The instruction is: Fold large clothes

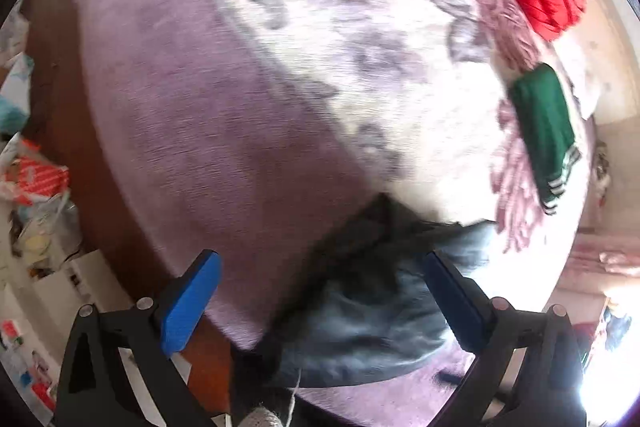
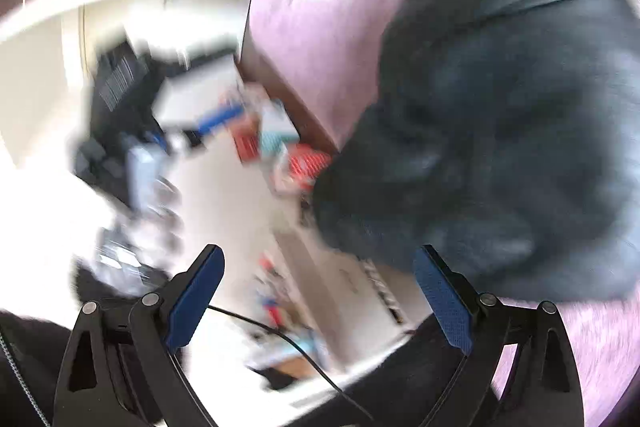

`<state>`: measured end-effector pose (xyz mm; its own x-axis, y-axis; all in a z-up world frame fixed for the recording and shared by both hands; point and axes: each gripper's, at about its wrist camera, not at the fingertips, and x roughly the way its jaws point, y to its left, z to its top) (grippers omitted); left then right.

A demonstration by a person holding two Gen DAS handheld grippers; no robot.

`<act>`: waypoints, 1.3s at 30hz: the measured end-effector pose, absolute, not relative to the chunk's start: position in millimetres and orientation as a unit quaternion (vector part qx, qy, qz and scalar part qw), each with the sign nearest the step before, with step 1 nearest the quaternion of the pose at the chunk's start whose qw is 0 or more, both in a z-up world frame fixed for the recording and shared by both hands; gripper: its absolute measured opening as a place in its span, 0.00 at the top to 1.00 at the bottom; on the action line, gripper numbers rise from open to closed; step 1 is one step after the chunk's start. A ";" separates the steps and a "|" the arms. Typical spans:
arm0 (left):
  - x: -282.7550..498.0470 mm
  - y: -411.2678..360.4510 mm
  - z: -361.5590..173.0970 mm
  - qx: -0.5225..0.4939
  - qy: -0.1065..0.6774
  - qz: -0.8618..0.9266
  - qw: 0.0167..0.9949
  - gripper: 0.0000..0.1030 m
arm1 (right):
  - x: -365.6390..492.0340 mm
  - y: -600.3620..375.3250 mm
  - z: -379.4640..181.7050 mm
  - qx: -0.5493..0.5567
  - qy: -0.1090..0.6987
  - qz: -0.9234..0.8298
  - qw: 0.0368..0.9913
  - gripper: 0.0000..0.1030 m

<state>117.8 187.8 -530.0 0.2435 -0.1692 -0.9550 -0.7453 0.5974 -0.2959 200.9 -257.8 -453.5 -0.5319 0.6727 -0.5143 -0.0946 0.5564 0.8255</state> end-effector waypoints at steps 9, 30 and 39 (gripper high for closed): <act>151.2 133.3 -606.2 -0.349 0.646 0.174 0.657 0.00 | 294.1 -255.0 -525.9 0.088 0.790 0.281 0.538 0.67; 133.3 145.5 -664.6 -0.388 0.678 0.175 0.599 0.00 | 348.1 -271.2 -647.1 0.145 0.774 0.517 0.334 0.00; 154.9 184.2 -612.8 -0.349 0.659 0.213 0.631 0.00 | 333.5 -251.1 -625.6 0.166 0.746 0.459 0.453 0.33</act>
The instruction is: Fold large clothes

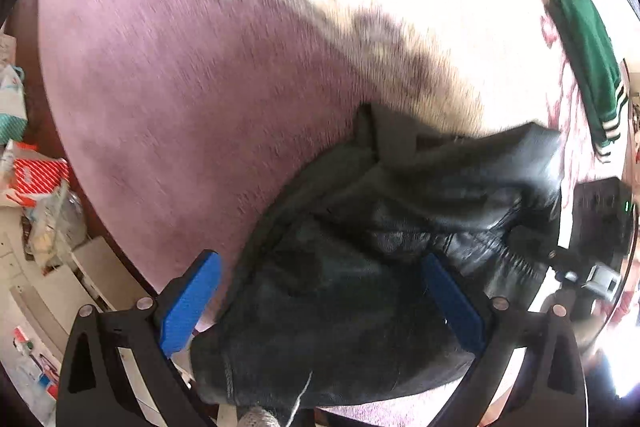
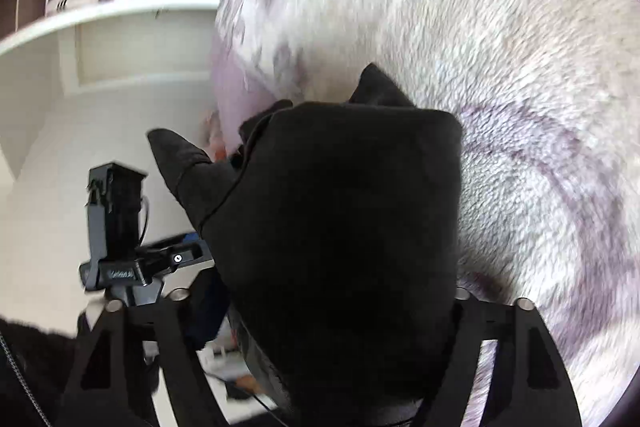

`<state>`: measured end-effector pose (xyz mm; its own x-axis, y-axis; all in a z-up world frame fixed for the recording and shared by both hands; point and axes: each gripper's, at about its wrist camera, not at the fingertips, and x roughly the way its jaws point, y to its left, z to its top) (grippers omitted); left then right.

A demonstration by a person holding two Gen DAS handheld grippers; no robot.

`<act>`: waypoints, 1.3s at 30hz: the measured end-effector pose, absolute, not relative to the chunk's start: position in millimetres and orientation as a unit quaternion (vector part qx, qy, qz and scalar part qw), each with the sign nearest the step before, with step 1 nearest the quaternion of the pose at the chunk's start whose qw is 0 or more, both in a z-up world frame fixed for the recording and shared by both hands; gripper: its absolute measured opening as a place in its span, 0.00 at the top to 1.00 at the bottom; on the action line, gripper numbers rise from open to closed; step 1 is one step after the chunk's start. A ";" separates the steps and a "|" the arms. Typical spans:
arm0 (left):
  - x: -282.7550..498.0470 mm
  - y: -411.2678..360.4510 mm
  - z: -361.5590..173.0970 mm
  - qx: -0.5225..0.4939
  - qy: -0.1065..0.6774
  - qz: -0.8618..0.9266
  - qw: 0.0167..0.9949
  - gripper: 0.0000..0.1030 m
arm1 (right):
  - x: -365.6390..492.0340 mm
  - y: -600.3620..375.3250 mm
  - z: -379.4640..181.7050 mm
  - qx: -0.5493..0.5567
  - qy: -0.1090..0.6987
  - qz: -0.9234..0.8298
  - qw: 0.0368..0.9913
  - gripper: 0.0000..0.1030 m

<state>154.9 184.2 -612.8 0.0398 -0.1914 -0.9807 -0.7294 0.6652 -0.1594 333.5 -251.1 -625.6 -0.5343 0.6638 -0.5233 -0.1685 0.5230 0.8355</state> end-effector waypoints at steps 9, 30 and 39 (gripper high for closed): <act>176.6 205.3 -554.3 -0.308 0.615 0.246 0.683 0.00 | 342.7 -388.2 -585.3 0.474 0.644 0.270 0.536 0.42; 271.9 131.9 -666.1 -0.336 0.639 0.180 0.668 0.00 | 459.1 -354.8 -496.6 0.038 0.692 0.287 0.661 0.86; 236.7 163.0 -659.0 -0.406 0.614 0.191 0.650 0.00 | 500.0 -313.0 -572.4 0.041 0.739 0.223 0.634 0.89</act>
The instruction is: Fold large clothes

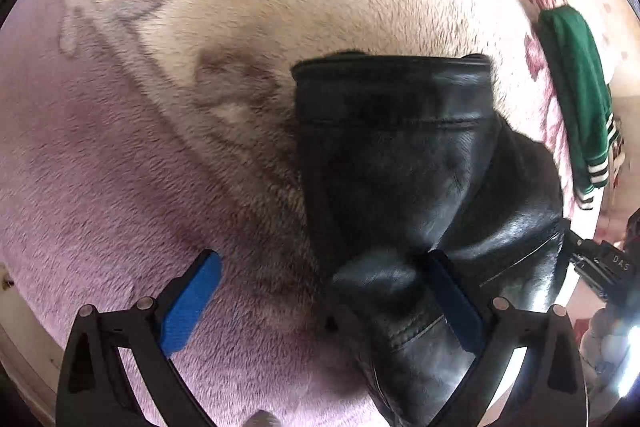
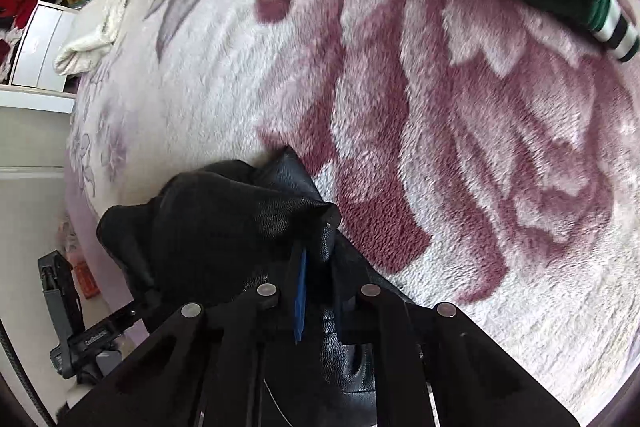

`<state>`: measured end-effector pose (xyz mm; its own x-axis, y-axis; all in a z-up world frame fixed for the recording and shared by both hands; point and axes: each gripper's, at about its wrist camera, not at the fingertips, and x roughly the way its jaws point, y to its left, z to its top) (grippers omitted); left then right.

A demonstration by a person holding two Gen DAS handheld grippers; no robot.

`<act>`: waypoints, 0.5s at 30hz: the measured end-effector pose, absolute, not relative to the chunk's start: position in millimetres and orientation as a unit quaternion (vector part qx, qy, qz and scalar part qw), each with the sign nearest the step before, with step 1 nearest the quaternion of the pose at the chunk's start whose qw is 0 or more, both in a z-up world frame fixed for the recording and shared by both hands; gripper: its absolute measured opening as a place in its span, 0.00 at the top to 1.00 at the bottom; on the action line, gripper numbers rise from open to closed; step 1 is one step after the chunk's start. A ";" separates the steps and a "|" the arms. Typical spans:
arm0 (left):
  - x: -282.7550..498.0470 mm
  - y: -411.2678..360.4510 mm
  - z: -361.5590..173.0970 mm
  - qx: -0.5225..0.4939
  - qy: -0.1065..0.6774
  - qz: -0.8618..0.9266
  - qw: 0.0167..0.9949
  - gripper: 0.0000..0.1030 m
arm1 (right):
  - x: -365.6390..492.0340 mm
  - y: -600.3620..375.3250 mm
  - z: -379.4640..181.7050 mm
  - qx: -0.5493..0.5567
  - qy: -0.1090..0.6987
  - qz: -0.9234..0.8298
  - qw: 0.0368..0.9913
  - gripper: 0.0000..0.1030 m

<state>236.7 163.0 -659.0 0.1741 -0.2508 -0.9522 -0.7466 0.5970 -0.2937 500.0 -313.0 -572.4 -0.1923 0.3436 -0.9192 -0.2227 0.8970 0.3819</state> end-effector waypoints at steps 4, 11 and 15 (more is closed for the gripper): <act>216.1 169.6 -643.9 -0.455 0.575 0.183 0.655 0.00 | 507.1 -340.1 -559.1 0.096 0.743 0.212 0.627 0.65; 222.1 183.8 -662.9 -0.522 0.511 0.156 0.665 0.05 | 479.4 -422.1 -545.1 0.141 0.740 0.198 0.628 0.43; 245.6 187.6 -664.4 -0.510 0.491 0.158 0.689 0.48 | 453.2 -453.8 -553.5 0.171 0.745 0.195 0.614 0.43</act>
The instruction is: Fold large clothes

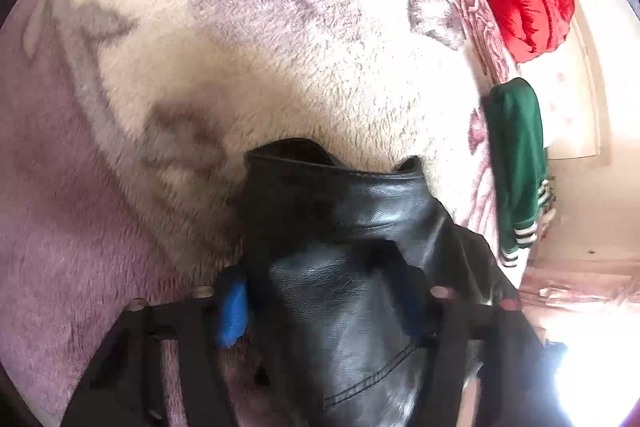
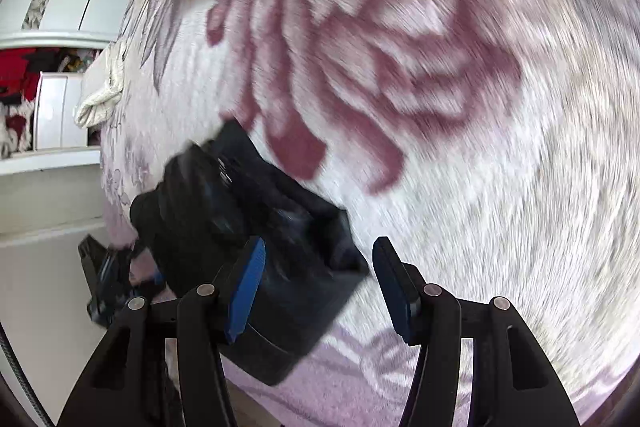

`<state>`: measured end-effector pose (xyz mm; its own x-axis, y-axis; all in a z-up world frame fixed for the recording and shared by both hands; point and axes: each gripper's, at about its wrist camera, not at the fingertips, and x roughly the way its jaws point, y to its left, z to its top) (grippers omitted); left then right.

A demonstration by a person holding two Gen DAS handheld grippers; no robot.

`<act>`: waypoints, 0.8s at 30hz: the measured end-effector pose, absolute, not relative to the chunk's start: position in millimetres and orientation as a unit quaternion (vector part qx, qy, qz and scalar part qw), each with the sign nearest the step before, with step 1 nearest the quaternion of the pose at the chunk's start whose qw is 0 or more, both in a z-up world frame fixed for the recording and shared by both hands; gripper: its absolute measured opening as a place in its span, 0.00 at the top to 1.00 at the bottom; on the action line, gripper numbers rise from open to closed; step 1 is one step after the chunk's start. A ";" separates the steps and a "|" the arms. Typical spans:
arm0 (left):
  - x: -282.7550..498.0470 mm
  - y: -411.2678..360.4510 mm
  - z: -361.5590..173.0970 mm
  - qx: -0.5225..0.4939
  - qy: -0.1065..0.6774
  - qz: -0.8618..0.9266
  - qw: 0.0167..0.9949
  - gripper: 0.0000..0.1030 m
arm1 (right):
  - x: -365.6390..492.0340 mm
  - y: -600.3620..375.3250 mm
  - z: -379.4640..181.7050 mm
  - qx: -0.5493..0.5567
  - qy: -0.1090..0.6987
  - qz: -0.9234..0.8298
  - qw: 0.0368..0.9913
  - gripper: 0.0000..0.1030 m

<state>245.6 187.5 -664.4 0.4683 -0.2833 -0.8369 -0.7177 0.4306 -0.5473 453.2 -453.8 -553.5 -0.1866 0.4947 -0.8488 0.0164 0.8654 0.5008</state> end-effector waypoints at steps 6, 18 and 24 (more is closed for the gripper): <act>241.7 203.1 -688.2 -0.546 0.469 0.147 0.679 0.58 | 407.1 -476.5 -590.2 0.310 0.733 0.239 0.557 0.19; 215.1 210.1 -679.6 -0.616 0.440 0.095 0.646 0.54 | 403.8 -402.5 -647.5 0.384 0.703 0.313 0.510 0.38; 177.1 184.9 -687.4 -0.674 0.417 0.052 0.608 0.37 | 466.4 -391.3 -658.9 0.389 0.736 0.295 0.469 0.31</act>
<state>177.1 184.9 -687.4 0.6467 -0.4995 -0.5764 -0.6249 0.0863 -0.7759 466.4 -391.3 -658.9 -0.2573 0.8494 -0.4608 0.2970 0.5232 0.7988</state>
